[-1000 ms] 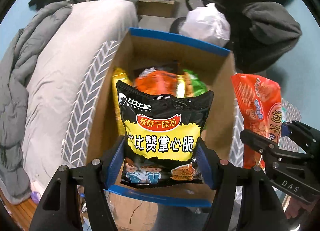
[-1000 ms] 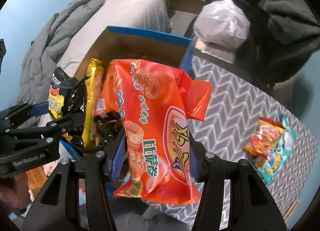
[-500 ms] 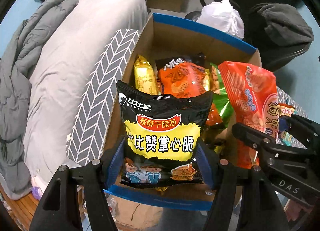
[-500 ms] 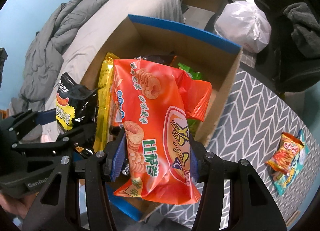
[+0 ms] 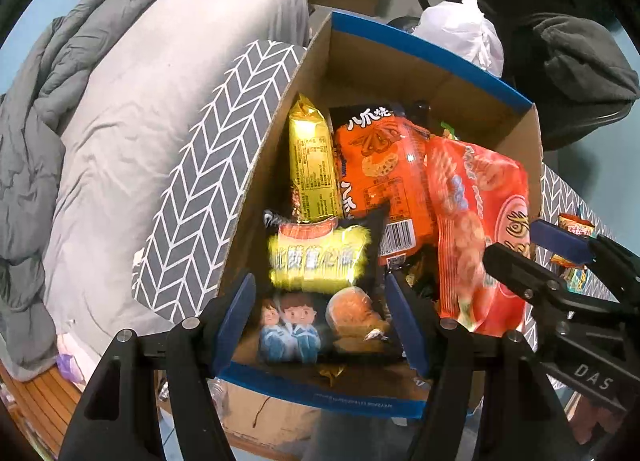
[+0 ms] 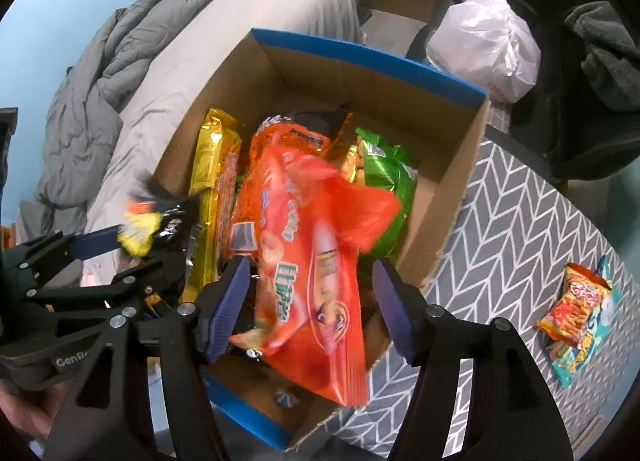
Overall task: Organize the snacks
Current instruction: 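Open both tools to drop the packets into the box, then move both tools over the two packets left on the table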
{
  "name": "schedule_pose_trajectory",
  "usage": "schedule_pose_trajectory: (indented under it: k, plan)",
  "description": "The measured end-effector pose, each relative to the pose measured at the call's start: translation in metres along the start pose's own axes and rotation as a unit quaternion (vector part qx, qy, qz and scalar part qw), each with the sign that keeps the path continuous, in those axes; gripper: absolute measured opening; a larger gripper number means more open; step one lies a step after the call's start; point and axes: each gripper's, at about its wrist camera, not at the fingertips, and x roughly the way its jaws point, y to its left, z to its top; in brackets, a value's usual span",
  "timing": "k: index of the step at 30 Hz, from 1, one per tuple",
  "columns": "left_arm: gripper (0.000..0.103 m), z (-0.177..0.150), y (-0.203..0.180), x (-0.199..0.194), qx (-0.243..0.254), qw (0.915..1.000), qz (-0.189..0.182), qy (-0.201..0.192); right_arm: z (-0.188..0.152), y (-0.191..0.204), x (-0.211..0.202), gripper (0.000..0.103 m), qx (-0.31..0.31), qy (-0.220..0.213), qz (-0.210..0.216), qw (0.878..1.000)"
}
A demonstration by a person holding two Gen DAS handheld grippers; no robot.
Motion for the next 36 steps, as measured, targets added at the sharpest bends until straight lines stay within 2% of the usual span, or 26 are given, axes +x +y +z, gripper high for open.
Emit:
schedule_pose_trajectory:
  k: [5,15,21,24,26,36]
  plan:
    - [0.075,0.0,0.0,-0.009,-0.004,1.0,-0.004,-0.006,-0.003,-0.01,-0.012,0.069,0.012,-0.011,-0.007,1.0]
    - [0.075,-0.004,-0.018,-0.027,0.005,0.9998,-0.013,-0.017,-0.017,-0.039,-0.04,0.071,0.035,-0.023,-0.025,0.999]
    - [0.075,-0.007,-0.042,-0.038,0.028,0.9992,-0.011,-0.024,-0.026,-0.058,-0.063,0.071,0.042,-0.033,-0.056,0.997]
    - [0.075,-0.008,-0.056,-0.041,0.042,0.9987,-0.012,-0.026,-0.031,-0.068,-0.072,0.071,0.051,-0.038,-0.064,0.996]
    - [0.075,-0.008,-0.064,-0.043,0.048,0.9984,-0.014,-0.027,-0.035,-0.076,-0.079,0.075,0.056,-0.042,-0.071,0.995]
    - [0.075,-0.013,-0.116,-0.044,0.089,0.9956,-0.02,-0.024,-0.057,-0.119,-0.098,0.076,0.089,-0.044,-0.093,0.991]
